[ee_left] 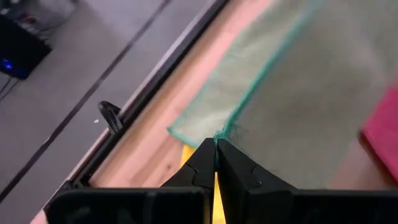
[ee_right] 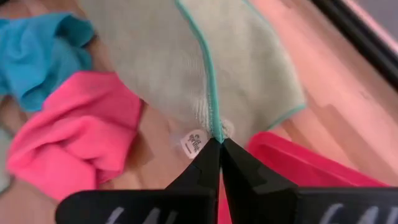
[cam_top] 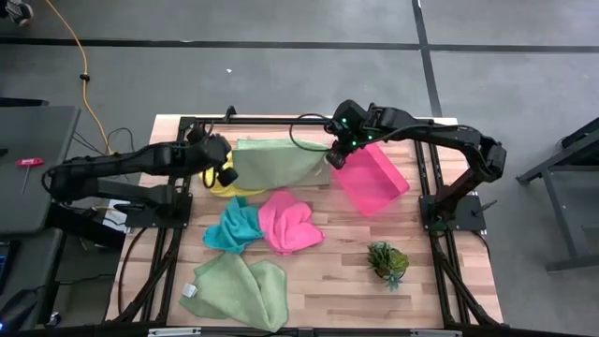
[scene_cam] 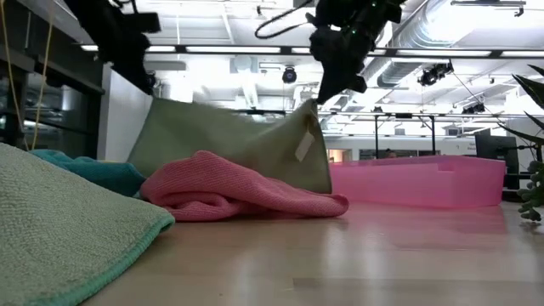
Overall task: Fold microfiber towels
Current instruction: Fold the top light green microfiber cloth
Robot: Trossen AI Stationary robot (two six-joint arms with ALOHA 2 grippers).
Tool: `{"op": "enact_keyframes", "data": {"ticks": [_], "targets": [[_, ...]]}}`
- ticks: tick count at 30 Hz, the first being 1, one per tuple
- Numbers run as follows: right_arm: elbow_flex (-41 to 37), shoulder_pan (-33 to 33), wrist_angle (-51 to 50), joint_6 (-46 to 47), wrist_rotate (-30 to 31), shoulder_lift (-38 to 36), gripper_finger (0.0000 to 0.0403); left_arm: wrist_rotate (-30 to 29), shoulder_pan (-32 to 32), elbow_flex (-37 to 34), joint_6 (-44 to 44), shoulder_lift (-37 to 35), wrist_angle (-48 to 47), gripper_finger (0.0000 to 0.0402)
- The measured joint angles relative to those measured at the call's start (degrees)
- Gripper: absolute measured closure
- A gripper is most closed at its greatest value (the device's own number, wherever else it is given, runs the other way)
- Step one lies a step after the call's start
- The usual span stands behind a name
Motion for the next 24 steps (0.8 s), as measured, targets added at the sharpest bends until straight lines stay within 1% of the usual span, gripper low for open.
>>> {"op": "enact_keyframes", "data": {"ticks": [5,11,14,17,22,24], "targets": [[0.0,-1.9,0.1,-0.2,2.4,0.0,0.0403,2.8,5.8,-3.3,3.7,2.4,9.7,0.0402],[0.0,-2.4,0.2,0.1,3.8,1.0,0.0403,2.6,10.2,-3.8,7.1,6.5,13.1,0.0401],[-0.1,-2.4,0.7,-0.2,4.3,3.0,0.0403,2.0,11.8,-3.8,9.7,6.9,15.9,0.0401],[-0.1,-2.4,2.3,-0.2,4.6,4.6,0.0403,1.8,13.2,-3.7,10.1,6.7,16.9,0.0401],[-0.1,-3.1,5.7,0.0,7.4,5.3,0.0403,1.4,16.1,-3.8,12.4,6.6,16.7,0.0401],[-0.1,-3.2,4.9,-0.1,8.8,5.4,0.0403,1.6,17.4,-4.2,12.4,7.2,17.2,0.0401]]}}
